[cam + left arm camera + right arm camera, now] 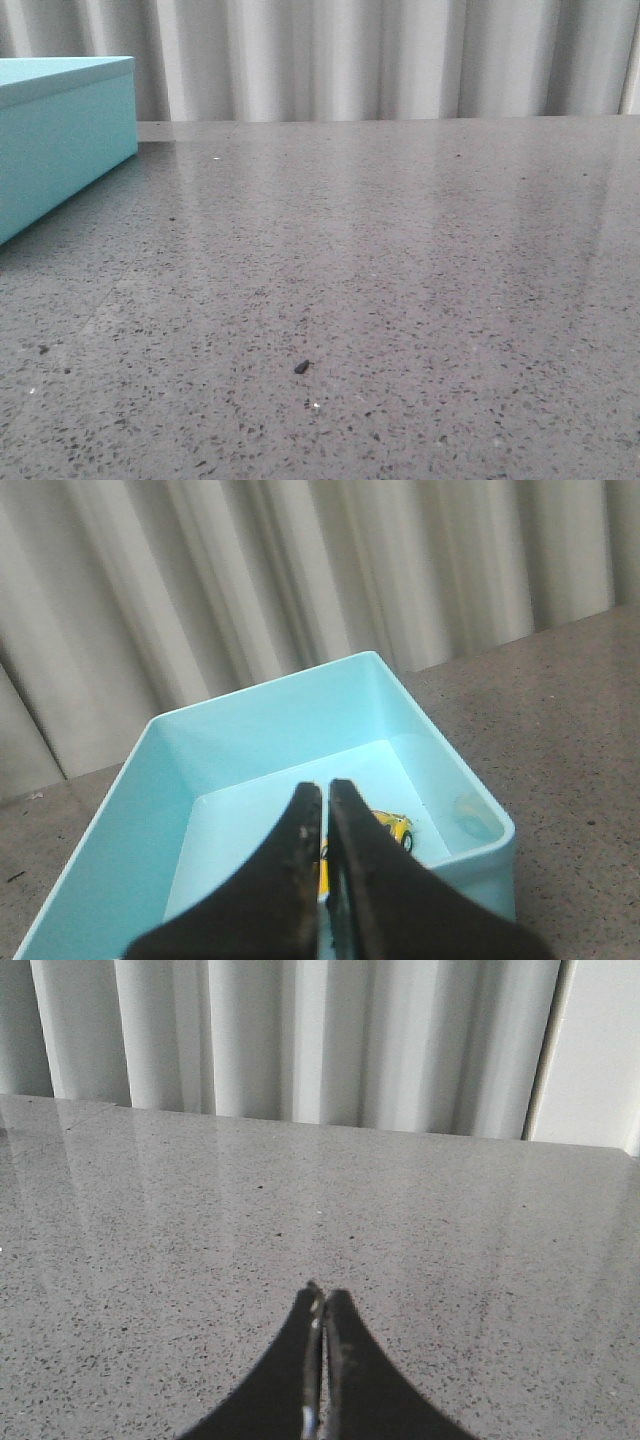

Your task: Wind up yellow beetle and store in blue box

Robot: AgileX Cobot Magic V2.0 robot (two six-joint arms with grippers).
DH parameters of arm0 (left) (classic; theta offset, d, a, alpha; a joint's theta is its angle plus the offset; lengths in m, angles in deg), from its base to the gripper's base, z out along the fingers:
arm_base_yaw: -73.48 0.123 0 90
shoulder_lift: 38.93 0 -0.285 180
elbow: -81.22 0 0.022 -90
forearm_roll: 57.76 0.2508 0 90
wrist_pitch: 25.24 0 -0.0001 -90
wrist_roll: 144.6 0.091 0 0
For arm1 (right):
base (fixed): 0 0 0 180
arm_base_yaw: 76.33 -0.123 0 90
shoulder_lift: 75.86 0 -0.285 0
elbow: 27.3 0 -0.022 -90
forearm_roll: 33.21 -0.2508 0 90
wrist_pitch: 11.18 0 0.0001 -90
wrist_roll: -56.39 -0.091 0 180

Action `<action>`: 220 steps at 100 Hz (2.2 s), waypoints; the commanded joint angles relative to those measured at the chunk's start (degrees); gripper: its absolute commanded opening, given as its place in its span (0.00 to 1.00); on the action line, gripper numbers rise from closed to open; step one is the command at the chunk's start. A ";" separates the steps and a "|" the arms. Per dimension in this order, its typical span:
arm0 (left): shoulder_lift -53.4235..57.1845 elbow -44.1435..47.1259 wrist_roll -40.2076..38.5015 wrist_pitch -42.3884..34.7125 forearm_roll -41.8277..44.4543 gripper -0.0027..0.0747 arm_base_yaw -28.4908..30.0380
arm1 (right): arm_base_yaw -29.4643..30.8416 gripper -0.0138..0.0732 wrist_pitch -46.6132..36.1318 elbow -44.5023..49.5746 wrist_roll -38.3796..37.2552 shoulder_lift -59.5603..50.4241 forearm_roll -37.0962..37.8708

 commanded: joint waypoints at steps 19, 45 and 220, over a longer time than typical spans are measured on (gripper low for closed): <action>-0.65 -1.48 -0.74 -4.14 -1.21 0.01 0.03 | 0.02 0.09 -4.74 -1.57 0.21 0.45 0.80; -0.65 -1.48 -0.74 -4.14 -1.21 0.01 0.03 | 0.02 0.09 -4.74 -1.57 0.21 0.45 0.80; 11.28 22.93 -36.90 -2.86 23.54 0.01 -0.09 | 0.02 0.09 -4.77 -1.57 0.21 0.45 0.80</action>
